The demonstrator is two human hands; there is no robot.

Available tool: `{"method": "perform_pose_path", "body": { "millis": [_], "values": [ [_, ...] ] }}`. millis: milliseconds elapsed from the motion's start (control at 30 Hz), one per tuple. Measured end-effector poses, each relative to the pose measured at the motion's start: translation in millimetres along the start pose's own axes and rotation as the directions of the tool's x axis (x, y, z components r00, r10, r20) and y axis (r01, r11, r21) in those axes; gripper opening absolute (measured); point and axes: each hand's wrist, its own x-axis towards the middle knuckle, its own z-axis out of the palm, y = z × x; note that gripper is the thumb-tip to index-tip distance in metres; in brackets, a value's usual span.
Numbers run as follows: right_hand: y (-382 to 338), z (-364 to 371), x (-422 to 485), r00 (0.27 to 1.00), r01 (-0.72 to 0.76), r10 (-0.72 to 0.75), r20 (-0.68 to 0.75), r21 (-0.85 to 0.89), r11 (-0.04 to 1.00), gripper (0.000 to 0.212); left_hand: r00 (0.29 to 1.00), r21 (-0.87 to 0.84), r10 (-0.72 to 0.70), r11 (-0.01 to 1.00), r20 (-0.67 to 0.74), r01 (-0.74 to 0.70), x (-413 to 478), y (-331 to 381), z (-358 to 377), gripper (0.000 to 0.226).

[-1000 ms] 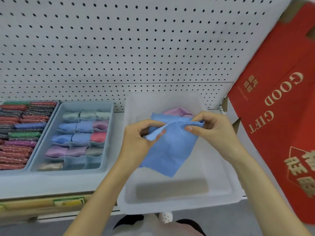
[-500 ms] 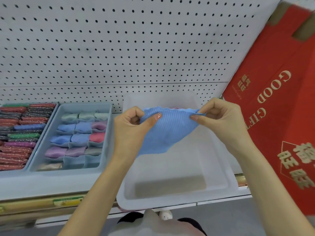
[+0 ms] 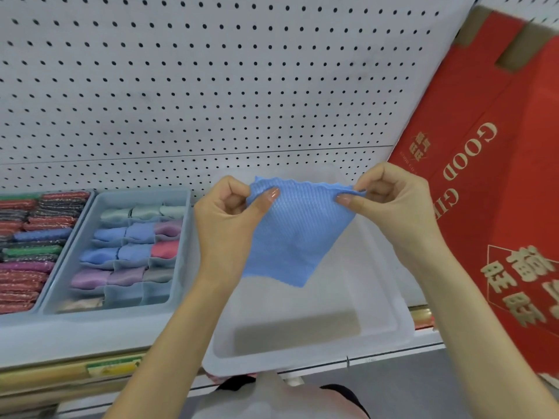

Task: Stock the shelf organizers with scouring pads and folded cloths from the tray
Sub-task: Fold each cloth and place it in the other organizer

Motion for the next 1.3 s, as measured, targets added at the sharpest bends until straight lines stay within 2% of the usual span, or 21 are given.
{"method": "perform_pose_path", "body": {
  "millis": [167, 233, 300, 467, 600, 700, 767, 900, 1000, 1067, 1133, 1167, 1233, 1300],
  "values": [
    [-0.1, -6.5, 2.9, 0.999, -0.034, 0.035, 0.003, -0.026, 0.999, 0.023, 1.0, 0.029, -0.013, 1.0, 0.028, 0.012, 2.6, 0.2, 4.2, 0.026],
    [0.7, -9.6, 5.0, 0.998, -0.069, 0.07, 0.006, -0.07, 0.995, 0.015, 0.994, 0.09, -0.051, 0.995, 0.095, 0.042, 7.1, 1.7, 5.2, 0.027],
    [1.9, -12.7, 7.3, 0.991, -0.129, 0.132, 0.017, -0.11, 0.986, 0.01, 0.979, 0.148, -0.114, 0.985, 0.17, 0.089, 13.6, 1.4, 5.8, 0.018],
    [3.5, -17.2, 11.9, 0.965, -0.215, 0.225, 0.135, -0.083, 0.973, 0.008, 0.958, 0.205, -0.167, 0.971, 0.233, 0.12, 24.7, -0.2, 3.4, 0.006],
    [0.9, -18.3, 16.5, 0.961, -0.193, 0.199, 0.192, -0.053, 0.98, 0.005, 0.946, 0.211, -0.175, 0.97, 0.271, 0.119, 30.7, 4.7, 2.5, 0.008],
    [1.4, -14.2, 20.2, 0.97, -0.148, 0.175, 0.168, -0.158, 0.976, 0.003, 0.955, 0.257, -0.165, 0.961, 0.247, 0.1, 34.6, 3.5, 4.2, 0.011],
    [4.5, -10.0, 21.9, 0.986, -0.099, 0.132, 0.101, -0.284, 0.954, 0.009, 0.964, 0.288, -0.138, 0.955, 0.228, 0.068, 36.5, -0.3, 6.0, 0.015],
    [11.5, -1.1, 21.7, 0.999, 0.008, -0.04, -0.034, -0.655, 0.755, 0.022, 0.984, 0.51, -0.032, 0.858, 0.173, -0.062, 38.4, -6.7, 10.2, 0.016],
    [9.2, 11.0, 18.1, 0.99, 0.011, -0.106, -0.096, -0.688, 0.725, 0.027, 0.988, 0.531, -0.029, 0.845, 0.15, -0.056, 36.1, -0.7, 18.7, 0.013],
    [2.8, 15.9, 19.5, 0.996, -0.023, -0.035, -0.086, -0.6, 0.8, 0.026, 0.989, 0.509, -0.032, 0.859, 0.147, -0.048, 36.3, 4.2, 23.8, 0.014],
    [-8.5, 17.9, 21.9, 0.995, -0.097, 0.104, 0.007, -0.318, 0.943, 0.025, 0.981, 0.381, -0.043, 0.924, 0.188, -0.032, 37.8, 8.1, 27.4, 0.012],
    [-14.5, 18.1, 23.2, 0.986, -0.132, 0.147, 0.077, -0.171, 0.976, 0.022, 0.974, 0.298, -0.061, 0.954, 0.22, -0.008, 38.7, 10.2, 28.7, 0.01],
    [-22.6, 18.7, 25.7, 0.972, -0.147, 0.147, 0.183, -0.01, 0.989, 0.011, 0.957, 0.167, -0.083, 0.985, 0.278, 0.037, 39.8, 14.9, 29.8, 0.006],
    [-25.8, 19.7, 28.2, 0.967, -0.148, 0.131, 0.22, 0.059, 0.987, 0.007, 0.949, 0.076, -0.073, 0.996, 0.307, 0.052, 40.5, 18.7, 30.5, 0.006]
  ]
}}
